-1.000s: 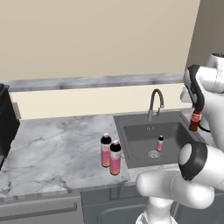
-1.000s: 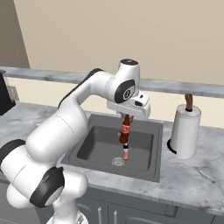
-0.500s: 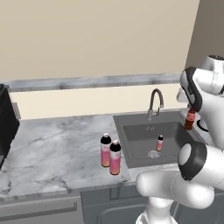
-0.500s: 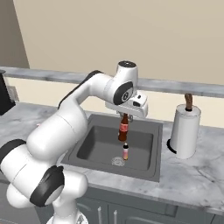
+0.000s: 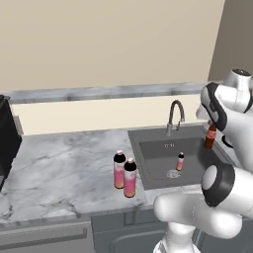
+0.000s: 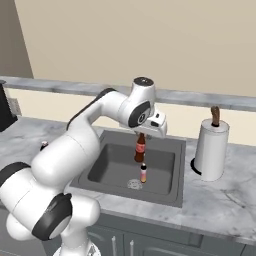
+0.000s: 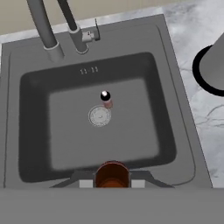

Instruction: Place the large bottle from the dining counter next to the other large bottle outside the sink, and place the small bottle from the dining counter next to the other small bottle inside the sink.

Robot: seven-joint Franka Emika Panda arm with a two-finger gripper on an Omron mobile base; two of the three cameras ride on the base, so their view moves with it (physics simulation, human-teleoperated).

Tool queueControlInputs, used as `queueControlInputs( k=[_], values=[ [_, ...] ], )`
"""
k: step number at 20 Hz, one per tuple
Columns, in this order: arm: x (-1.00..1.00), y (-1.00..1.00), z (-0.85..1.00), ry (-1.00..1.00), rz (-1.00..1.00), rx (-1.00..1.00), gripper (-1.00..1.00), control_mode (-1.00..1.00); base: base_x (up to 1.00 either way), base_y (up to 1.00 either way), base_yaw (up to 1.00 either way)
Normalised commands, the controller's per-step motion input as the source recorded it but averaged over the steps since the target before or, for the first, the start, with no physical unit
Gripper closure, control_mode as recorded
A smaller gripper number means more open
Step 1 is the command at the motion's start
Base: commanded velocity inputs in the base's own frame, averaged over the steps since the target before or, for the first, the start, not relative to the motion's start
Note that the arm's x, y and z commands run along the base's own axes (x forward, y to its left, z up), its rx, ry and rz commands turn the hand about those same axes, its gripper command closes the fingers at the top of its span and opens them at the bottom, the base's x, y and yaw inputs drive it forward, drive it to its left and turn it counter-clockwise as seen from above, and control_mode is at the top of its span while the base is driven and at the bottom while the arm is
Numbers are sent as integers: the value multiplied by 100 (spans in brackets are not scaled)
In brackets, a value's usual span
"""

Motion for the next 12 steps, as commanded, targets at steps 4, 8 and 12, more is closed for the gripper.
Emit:
queueControlInputs(
  k=[4, 8, 12],
  values=[
    [4, 0, -18, -4, 3, -1, 100, -100, 0, 0, 0],
    [0, 0, -11, -2, 4, -2, 100, -100, 0, 0, 0],
    [0, 0, -1, 0, 3, -2, 100, -100, 0, 0, 0]
  ],
)
